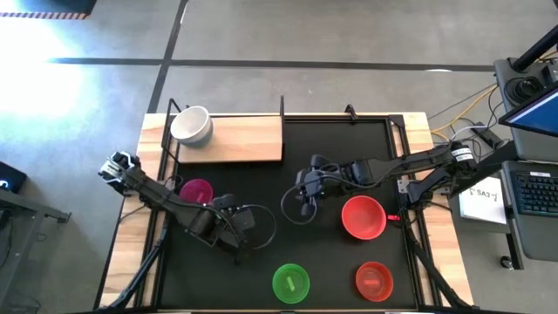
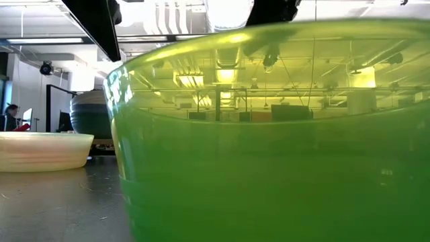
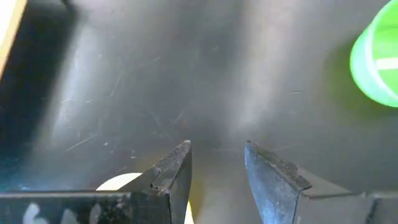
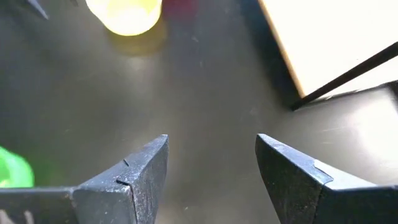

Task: Place and stack bowls onto a shelf
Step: Stack the orange bowl on the white bowl on the shelf

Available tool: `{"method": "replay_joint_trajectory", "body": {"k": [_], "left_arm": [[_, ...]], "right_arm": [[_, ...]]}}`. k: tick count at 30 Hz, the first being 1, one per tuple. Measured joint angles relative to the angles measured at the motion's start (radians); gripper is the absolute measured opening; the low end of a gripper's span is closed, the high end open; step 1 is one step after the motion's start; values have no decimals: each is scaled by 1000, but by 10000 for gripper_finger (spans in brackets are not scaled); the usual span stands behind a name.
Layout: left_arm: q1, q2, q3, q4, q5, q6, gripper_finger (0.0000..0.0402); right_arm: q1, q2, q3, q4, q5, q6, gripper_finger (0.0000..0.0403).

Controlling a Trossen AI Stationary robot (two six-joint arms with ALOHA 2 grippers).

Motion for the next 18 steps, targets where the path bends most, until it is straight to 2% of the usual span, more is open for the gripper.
{"method": "replay_joint_trajectory", "body": {"k": [4, 9, 14, 18], "left_arm": [[0, 0, 0, 21, -1, 0, 131], [0, 0, 0, 26, -2, 0, 131], [0, 0, 0, 26, -4, 0, 131], [0, 0, 0, 26, -8, 2, 131]], "right_arm": [[0, 0, 0, -2, -72, 19, 228], [0, 0, 0, -4, -80, 39, 228], [0, 0, 0, -6, -224, 30, 228], [0, 0, 0, -65, -244, 79, 228]]}}
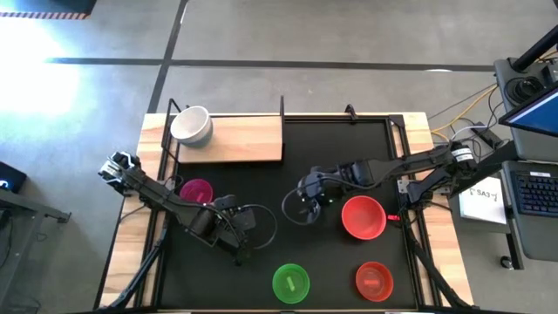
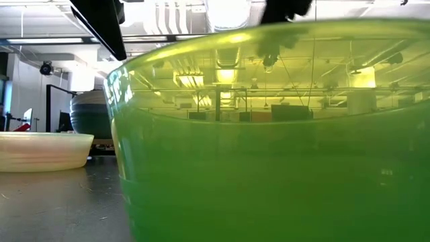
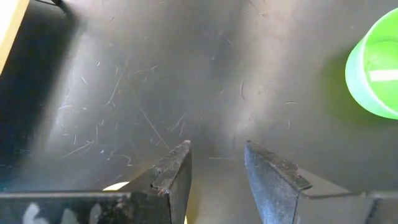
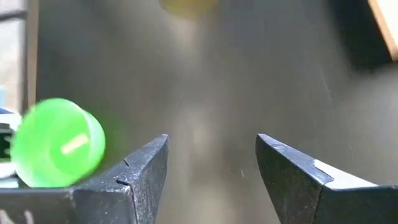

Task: Place and stack bowls onto a shelf
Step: Stack the orange bowl on the white bowl on the shelf

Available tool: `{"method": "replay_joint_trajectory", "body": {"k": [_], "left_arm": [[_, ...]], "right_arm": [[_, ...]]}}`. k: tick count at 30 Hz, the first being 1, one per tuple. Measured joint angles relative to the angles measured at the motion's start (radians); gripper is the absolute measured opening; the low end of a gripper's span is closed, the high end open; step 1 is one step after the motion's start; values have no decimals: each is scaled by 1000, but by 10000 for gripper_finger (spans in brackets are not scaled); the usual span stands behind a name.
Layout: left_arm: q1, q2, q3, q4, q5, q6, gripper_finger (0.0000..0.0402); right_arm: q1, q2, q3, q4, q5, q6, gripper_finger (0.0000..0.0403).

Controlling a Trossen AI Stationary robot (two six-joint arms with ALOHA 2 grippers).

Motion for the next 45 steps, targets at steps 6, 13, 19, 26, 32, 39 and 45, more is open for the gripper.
{"method": "replay_joint_trajectory", "body": {"k": [6, 13, 19, 26, 32, 39, 45], "left_arm": [[0, 0, 0, 0, 0, -1, 131], [0, 0, 0, 1, -1, -1, 131], [0, 0, 0, 1, -1, -1, 131], [0, 0, 0, 0, -1, 13, 131], [0, -1, 0, 0, -2, 17, 131], [0, -1, -2, 0, -2, 17, 131], [0, -1, -6, 1, -3, 17, 131]], "right_arm": [[0, -2, 0, -334, 8, 159, 228], [0, -4, -63, -596, 0, 440, 228], [16, -5, -157, -519, -104, 485, 228], [53, -7, -191, -417, -160, 522, 228], [90, -5, -242, -301, -158, 576, 228], [123, -5, -322, -243, -121, 636, 227], [139, -5, -376, -176, -120, 633, 201]]}}
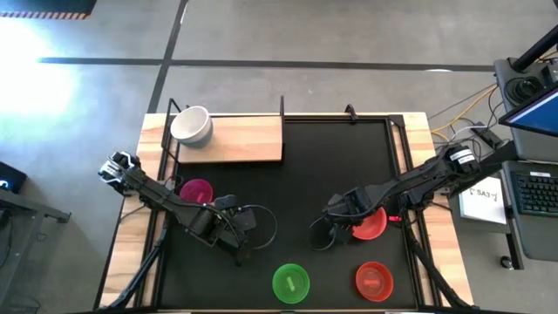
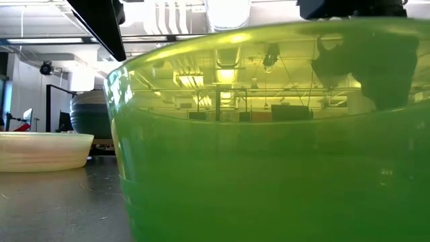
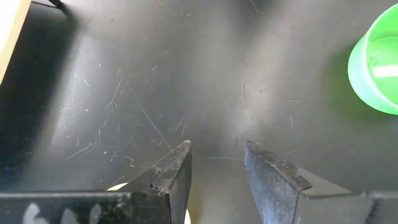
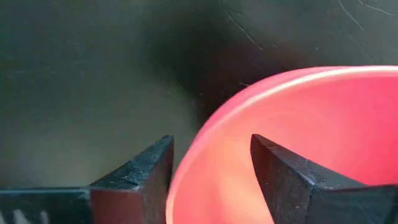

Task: Place and stack bowls onto a shelf
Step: Stack the orange bowl on the white bowl on the shelf

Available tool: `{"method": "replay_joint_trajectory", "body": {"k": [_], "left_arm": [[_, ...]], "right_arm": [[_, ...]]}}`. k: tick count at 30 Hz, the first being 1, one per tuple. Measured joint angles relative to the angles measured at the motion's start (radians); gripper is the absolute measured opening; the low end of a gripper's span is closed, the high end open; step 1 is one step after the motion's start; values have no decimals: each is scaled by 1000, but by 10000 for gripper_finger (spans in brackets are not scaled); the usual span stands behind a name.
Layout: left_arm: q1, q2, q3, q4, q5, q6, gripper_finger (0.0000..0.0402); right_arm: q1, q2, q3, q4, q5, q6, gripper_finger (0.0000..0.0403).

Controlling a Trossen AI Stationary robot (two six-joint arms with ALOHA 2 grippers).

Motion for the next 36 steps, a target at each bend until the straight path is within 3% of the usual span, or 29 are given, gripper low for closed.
{"method": "replay_joint_trajectory", "body": {"k": [5, 13, 18, 27, 36], "left_arm": [[0, 0, -1, 0, -35, 1, 131], [0, 0, -7, 1, -35, 8, 131], [0, 0, -8, 1, -38, 8, 131], [2, 0, -8, 73, -70, 96, 131], [-25, 0, -85, 409, -75, 672, 131]], "right_arm": [[1, 1, -26, 30, 1, -42, 148], [1, 1, 3, 38, 6, -136, 20], [1, 1, 53, 33, -10, -199, 10], [1, 0, 234, 36, -93, -486, 8], [30, 0, 347, 99, -293, -1018, 8]]}}
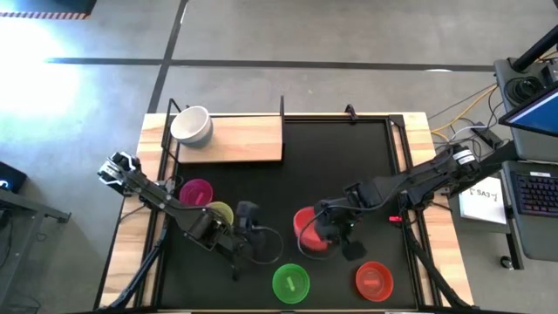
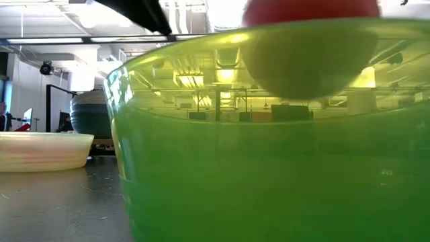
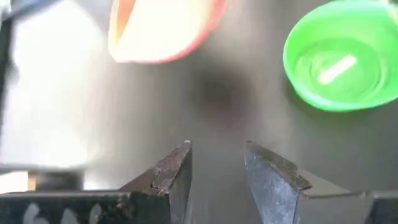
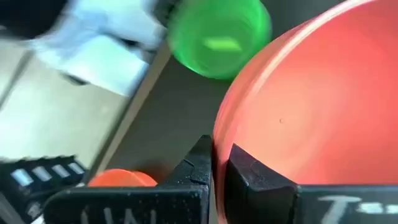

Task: Place and stack bowls onto a shelf
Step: Stack the orange bowl on the white bowl on the shelf

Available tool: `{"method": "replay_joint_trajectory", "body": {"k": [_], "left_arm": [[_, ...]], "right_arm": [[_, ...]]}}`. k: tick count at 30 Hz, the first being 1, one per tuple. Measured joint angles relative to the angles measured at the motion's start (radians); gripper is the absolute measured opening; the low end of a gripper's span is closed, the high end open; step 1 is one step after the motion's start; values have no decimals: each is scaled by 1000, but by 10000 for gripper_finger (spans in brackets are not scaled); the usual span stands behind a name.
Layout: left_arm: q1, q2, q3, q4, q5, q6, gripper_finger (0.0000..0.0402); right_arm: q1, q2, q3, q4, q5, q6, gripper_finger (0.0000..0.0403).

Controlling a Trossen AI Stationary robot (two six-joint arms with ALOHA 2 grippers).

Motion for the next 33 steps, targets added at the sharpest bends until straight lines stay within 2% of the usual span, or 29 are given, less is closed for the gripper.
{"method": "replay_joint_trajectory", "body": {"k": [5, 8, 11, 15, 24, 29, 33], "left_arm": [[4, 0, -60, 187, -32, 116, 131], [3, 0, -62, 245, -82, 149, 131], [6, 0, -62, 323, -79, 166, 131], [7, 0, -62, 398, 29, 222, 131], [10, 0, -62, 507, 99, 317, 131], [13, 0, -62, 595, 254, 332, 131], [14, 2, -62, 620, 297, 338, 131]], "right_arm": [[16, 0, 2, 72, -167, -152, 8], [25, 0, 1, 71, -182, -238, 8], [26, 0, 1, 80, -184, -321, 8], [24, 0, 0, 91, -182, -426, 8], [25, 0, 0, 113, -193, -581, 8], [24, 1, 0, 135, -187, -649, 9], [24, 1, 0, 144, -187, -678, 9]]}}
